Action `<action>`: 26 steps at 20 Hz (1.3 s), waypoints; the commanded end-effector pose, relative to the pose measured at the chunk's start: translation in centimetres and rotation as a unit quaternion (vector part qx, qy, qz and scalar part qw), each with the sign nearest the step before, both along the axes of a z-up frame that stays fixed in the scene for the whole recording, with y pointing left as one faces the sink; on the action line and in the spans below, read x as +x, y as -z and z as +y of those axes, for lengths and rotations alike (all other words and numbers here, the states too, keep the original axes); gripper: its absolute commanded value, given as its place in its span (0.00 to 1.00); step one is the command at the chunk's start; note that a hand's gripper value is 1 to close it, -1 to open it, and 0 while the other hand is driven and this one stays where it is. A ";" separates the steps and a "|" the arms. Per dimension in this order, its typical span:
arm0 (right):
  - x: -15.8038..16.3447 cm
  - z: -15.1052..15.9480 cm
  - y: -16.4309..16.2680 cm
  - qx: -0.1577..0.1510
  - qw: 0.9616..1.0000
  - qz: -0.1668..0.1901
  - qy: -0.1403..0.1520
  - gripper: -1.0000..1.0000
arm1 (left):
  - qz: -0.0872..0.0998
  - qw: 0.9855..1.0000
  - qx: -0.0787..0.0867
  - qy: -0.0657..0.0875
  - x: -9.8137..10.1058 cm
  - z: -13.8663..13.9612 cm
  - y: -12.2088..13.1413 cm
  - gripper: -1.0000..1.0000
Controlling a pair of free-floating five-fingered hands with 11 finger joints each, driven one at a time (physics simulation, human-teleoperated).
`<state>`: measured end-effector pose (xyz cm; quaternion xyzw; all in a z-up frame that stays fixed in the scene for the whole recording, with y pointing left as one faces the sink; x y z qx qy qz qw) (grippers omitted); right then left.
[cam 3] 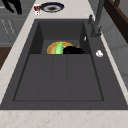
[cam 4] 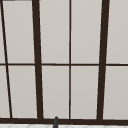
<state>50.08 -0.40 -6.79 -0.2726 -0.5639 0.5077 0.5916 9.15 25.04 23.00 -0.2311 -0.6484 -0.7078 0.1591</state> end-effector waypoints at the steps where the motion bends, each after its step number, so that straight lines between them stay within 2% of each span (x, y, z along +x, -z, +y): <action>1: 1.6 0.0 0.1 -0.061 0.997 0.040 0.000 0.00 | 0.000 1.000 0.000 0.000 0.0 0.0 0.0 0.50; 6: 1.4 -0.1 -0.5 -0.068 0.996 0.064 -0.003 0.00 | 0.000 1.000 0.000 0.000 0.0 0.0 0.0 0.50; 7: 0.5 -0.1 -0.7 -0.066 0.995 0.072 0.011 0.00 | 0.000 1.000 0.000 0.000 0.0 0.0 0.0 0.50; 9: 0.1 0.7 0.0 -0.035 0.995 0.089 0.027 0.00 | 0.000 1.000 0.000 0.000 0.0 0.0 0.0 0.50; 10: 0.0 1.0 0.2 -0.030 0.995 0.091 0.034 0.00 | 0.000 1.000 0.000 0.000 0.0 0.0 0.0 0.50; 13: 0.0 1.3 0.1 -0.035 0.993 0.100 0.047 0.00 | 0.000 1.000 0.000 0.000 0.0 0.0 0.0 0.50; 15: 0.1 1.2 0.1 -0.054 0.990 0.119 0.053 0.00 | 0.000 1.000 0.000 0.000 0.0 0.0 0.0 0.50; 20: 0.0 1.6 0.6 -0.061 0.980 0.178 0.071 0.00 | 0.000 1.000 0.000 0.000 0.0 0.0 0.0 0.50; 23: 0.2 1.7 0.7 -0.075 0.971 0.208 0.088 0.00 | 0.000 1.000 0.000 0.000 0.0 0.0 0.0 0.50; 25: 1.0 1.7 0.5 -0.100 0.966 0.222 0.091 0.00 | 0.000 1.000 0.000 0.000 0.0 0.0 0.0 0.50; 26: 1.7 2.2 0.8 -0.102 0.970 0.204 0.090 0.00 | 0.000 1.000 0.000 0.000 0.0 0.0 0.0 0.50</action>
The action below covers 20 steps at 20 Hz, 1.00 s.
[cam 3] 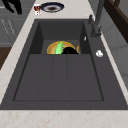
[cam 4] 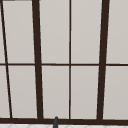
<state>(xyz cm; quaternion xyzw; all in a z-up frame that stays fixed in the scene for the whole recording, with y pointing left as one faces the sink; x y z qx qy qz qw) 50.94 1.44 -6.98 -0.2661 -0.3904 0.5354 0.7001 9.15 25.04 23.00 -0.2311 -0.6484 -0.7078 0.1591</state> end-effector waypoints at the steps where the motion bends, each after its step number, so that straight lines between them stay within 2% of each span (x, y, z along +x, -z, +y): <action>1: 0.5 0.4 0.5 -0.021 1.000 0.006 0.004 0.00 | 0.000 1.000 0.000 0.000 0.0 0.0 0.0 0.50; 2: 0.2 0.1 0.0 -0.004 1.000 0.003 0.002 0.00 | 0.000 1.000 0.000 0.000 0.0 0.0 0.0 0.50; 4: 0.7 -0.3 -0.1 0.003 1.000 0.006 0.002 0.00 | 0.000 1.000 0.000 0.000 0.0 0.0 0.0 0.50; 7: 2.7 -0.5 0.2 -0.003 0.998 0.056 -0.013 0.00 | 0.000 1.000 0.000 0.000 0.0 0.0 0.0 0.50; 9: 3.3 -0.4 1.3 -0.023 0.997 0.076 -0.020 0.00 | 0.000 1.000 0.000 0.000 0.0 0.0 0.0 0.50; 12: 3.4 -1.2 1.6 -0.016 0.997 0.073 -0.032 0.00 | 0.000 1.000 0.000 0.000 0.0 0.0 0.0 0.50; 16: 3.3 -2.0 1.9 -0.015 0.997 0.048 -0.060 0.00 | 0.000 1.000 0.000 0.000 0.0 0.0 0.0 0.50; 20: 2.9 -1.9 1.2 -0.034 0.997 0.031 -0.055 0.00 | 0.000 1.000 0.000 0.000 0.0 0.0 0.0 0.50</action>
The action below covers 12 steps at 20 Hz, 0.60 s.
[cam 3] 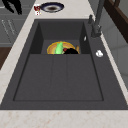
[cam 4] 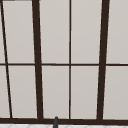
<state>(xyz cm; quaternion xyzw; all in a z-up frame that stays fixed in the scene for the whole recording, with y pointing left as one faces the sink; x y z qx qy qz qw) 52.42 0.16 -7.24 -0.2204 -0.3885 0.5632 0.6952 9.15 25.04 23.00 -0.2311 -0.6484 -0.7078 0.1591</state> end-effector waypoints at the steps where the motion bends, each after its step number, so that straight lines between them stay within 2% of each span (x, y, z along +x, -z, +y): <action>1: 1.5 -0.4 0.8 -0.056 0.998 -0.003 -0.019 0.00 | 0.000 1.000 0.000 0.000 0.0 0.0 0.0 0.50; 2: 1.2 0.2 0.8 -0.063 0.998 0.000 -0.013 1.00 | 0.000 1.000 0.000 0.000 0.0 0.0 0.0 0.50; 4: 1.0 2.0 1.3 -0.099 0.994 -0.037 -0.017 1.00 | 0.000 1.000 0.000 0.000 0.0 0.0 0.0 0.50; 6: 0.7 2.4 2.0 -0.117 0.990 -0.077 -0.014 1.00 | 0.000 1.000 0.000 0.000 0.0 0.0 0.0 0.50; 8: -0.4 1.4 2.8 -0.106 0.986 -0.125 -0.017 1.00 | 0.000 1.000 0.000 0.000 0.0 0.0 0.0 0.50; 10: -1.0 1.3 2.2 -0.091 0.984 -0.147 -0.033 1.00 | 0.000 1.000 0.000 0.000 0.0 0.0 0.0 0.50; 12: -2.1 1.3 2.1 -0.082 0.978 -0.193 -0.010 1.00 | 0.000 1.000 0.000 0.000 0.0 0.0 0.0 0.50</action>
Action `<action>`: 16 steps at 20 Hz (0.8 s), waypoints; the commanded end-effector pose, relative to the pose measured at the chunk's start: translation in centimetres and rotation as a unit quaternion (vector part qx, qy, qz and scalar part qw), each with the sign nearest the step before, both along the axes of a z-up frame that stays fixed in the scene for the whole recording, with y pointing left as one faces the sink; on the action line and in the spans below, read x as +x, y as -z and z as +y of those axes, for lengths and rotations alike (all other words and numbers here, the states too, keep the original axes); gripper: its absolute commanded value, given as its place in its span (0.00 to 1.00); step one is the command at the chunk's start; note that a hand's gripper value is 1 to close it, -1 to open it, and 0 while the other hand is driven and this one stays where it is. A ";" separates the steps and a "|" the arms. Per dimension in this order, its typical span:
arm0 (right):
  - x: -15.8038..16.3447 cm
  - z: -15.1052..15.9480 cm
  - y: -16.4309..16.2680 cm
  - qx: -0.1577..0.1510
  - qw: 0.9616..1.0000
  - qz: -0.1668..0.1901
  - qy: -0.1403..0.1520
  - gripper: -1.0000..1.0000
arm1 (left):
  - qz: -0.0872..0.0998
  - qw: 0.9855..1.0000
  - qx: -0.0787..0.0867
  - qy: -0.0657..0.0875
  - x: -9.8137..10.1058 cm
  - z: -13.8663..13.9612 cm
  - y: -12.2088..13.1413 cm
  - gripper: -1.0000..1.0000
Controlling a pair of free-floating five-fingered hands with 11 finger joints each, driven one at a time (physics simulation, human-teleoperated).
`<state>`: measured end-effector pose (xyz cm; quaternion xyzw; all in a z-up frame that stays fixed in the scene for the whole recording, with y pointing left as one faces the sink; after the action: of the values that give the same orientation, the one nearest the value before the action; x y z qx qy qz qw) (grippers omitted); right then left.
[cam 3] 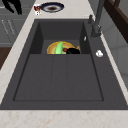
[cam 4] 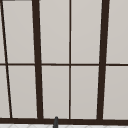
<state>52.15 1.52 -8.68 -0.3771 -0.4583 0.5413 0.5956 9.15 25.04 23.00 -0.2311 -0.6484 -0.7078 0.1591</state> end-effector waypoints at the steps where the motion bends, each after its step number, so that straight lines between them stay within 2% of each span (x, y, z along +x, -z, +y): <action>1: -2.2 -0.1 0.6 0.000 0.999 -0.034 0.000 1.00 | 0.000 1.000 0.000 0.000 0.0 0.0 0.0 0.50; 3: -2.0 0.0 1.3 -0.011 0.999 -0.046 0.013 1.00 | 0.000 1.000 0.000 0.000 0.0 0.0 0.0 0.50; 5: -1.9 0.7 2.4 -0.047 0.996 -0.066 0.022 1.00 | 0.000 1.000 0.000 0.000 0.0 0.0 0.0 0.50; 7: -2.0 0.5 2.8 -0.055 0.995 -0.080 0.028 1.00 | 0.000 1.000 0.000 0.000 0.0 0.0 0.0 0.50; 9: -1.7 0.3 1.0 -0.012 0.995 -0.084 0.047 1.00 | 0.000 1.000 0.000 0.000 0.0 0.0 0.0 0.50; 10: -1.7 0.1 -0.3 -0.006 0.996 -0.077 0.051 1.00 | 0.000 1.000 0.000 0.000 0.0 0.0 0.0 0.50; 11: -1.7 0.3 -1.2 -0.007 0.996 -0.063 0.057 1.00 | 0.000 1.000 0.000 0.000 0.0 0.0 0.0 0.50; 16: -0.7 0.4 -4.3 -0.013 0.996 -0.049 0.075 1.00 | 0.000 1.000 0.000 0.000 0.0 0.0 0.0 0.50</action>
<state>50.69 1.91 -6.77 -0.4443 -0.4540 0.4880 0.5986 9.15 25.04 23.00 -0.2311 -0.6484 -0.7078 0.1591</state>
